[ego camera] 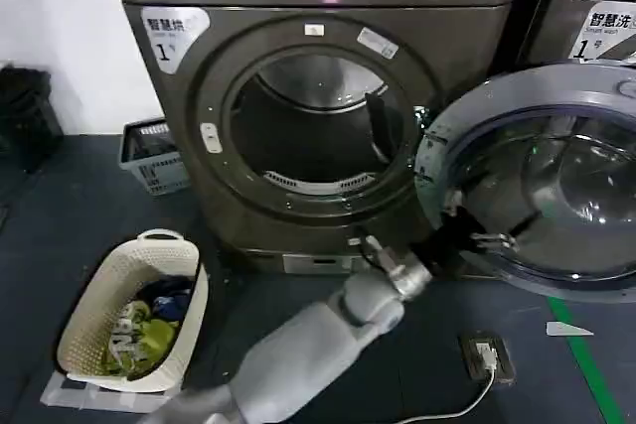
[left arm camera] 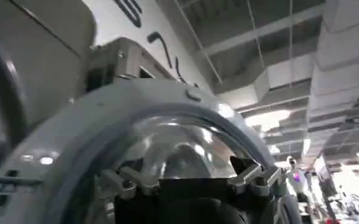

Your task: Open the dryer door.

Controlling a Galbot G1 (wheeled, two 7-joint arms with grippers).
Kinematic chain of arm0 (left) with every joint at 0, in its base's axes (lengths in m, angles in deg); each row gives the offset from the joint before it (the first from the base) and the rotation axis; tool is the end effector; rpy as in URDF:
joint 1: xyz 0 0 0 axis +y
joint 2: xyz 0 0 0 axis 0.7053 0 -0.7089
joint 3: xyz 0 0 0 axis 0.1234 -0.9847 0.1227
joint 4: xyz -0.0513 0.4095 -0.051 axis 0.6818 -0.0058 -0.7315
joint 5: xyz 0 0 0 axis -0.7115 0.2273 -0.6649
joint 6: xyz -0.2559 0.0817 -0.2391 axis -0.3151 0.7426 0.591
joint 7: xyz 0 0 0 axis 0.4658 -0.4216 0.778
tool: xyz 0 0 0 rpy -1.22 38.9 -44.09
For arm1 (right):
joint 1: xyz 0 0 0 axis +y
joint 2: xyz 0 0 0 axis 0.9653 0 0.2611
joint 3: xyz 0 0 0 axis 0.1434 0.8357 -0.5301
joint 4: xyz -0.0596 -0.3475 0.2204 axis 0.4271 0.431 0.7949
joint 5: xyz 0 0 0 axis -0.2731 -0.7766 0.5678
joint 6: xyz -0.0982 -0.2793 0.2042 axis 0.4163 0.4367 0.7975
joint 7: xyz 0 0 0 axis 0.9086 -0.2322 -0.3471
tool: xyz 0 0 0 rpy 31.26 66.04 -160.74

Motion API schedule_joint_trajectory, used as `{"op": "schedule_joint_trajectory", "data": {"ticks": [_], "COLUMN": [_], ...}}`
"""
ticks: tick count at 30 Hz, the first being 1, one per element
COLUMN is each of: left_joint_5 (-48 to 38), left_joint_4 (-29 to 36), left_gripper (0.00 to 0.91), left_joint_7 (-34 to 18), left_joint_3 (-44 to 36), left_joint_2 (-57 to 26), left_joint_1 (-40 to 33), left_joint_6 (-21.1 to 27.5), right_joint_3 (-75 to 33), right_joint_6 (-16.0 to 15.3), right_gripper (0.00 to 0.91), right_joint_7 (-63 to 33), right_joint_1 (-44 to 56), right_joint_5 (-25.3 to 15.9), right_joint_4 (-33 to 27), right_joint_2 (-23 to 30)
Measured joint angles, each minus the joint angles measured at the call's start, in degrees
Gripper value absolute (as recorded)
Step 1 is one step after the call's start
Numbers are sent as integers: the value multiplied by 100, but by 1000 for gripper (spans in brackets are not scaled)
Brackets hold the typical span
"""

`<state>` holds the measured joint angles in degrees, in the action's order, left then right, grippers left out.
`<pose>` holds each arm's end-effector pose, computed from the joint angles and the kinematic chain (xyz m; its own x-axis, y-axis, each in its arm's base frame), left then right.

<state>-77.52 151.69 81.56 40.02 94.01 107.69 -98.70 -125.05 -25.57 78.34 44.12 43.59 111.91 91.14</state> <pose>0.4137 -0.2333 -0.3219 -0.3945 0.7147 -0.5776 0.8600 0.5086 0.0420 -0.0288 -0.4724 -0.0929 -0.5535 0.6998 -0.4516 0.7808 0.6247 0.0110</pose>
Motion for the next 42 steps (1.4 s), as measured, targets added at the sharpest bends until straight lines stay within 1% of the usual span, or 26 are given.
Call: {"op": "schedule_joint_trajectory", "data": {"ticks": [6,8,11,16,18,23,27,29,31,34,37,40,42], "left_joint_5": [-129,-71,-83,-94,-209,-159,-191,-124,83,356,480,569,677], "left_joint_4": [412,597,861,1251,1367,1429,1359,1315,1295,1255,1290,1338,1346], "left_gripper": [907,907,907,907,907,907,907,907,907,907,907,907,907], "left_joint_7": [-16,-143,-191,-90,54,582,1050,1227,1325,1568,1896,2218,2389], "left_joint_3": [125,189,287,444,513,765,1034,1160,1301,1523,1837,2225,2456], "left_joint_2": [-495,-726,-1102,-1844,-2167,-3050,-3768,-4105,-4427,-4833,-5203,-5567,-5797], "left_joint_1": [82,104,149,246,281,389,435,470,529,662,896,1194,1345], "left_joint_6": [-14,87,237,413,449,749,717,752,906,1142,1542,1879,2003], "right_joint_3": [15,5,-41,-125,-149,-278,-422,-482,-529,-576,-586,-569,-554], "right_joint_6": [-2,16,77,89,97,189,266,251,221,141,104,93,89], "right_gripper": [907,907,907,907,907,907,907,907,907,907,907,907,907], "right_joint_7": [6,16,18,20,11,-80,-185,-270,-350,-407,-408,-405,-400], "right_joint_1": [-52,-45,-52,-57,-59,5,53,71,79,77,69,36,12], "right_joint_5": [-5,-16,-37,-39,-40,-65,-219,-330,-536,-700,-859,-889,-896], "right_joint_4": [24,42,70,137,139,98,68,81,49,10,-24,-24,-24], "right_joint_2": [-34,-36,-54,-40,-30,-60,-103,-104,-117,-119,-119,-117,-114]}}
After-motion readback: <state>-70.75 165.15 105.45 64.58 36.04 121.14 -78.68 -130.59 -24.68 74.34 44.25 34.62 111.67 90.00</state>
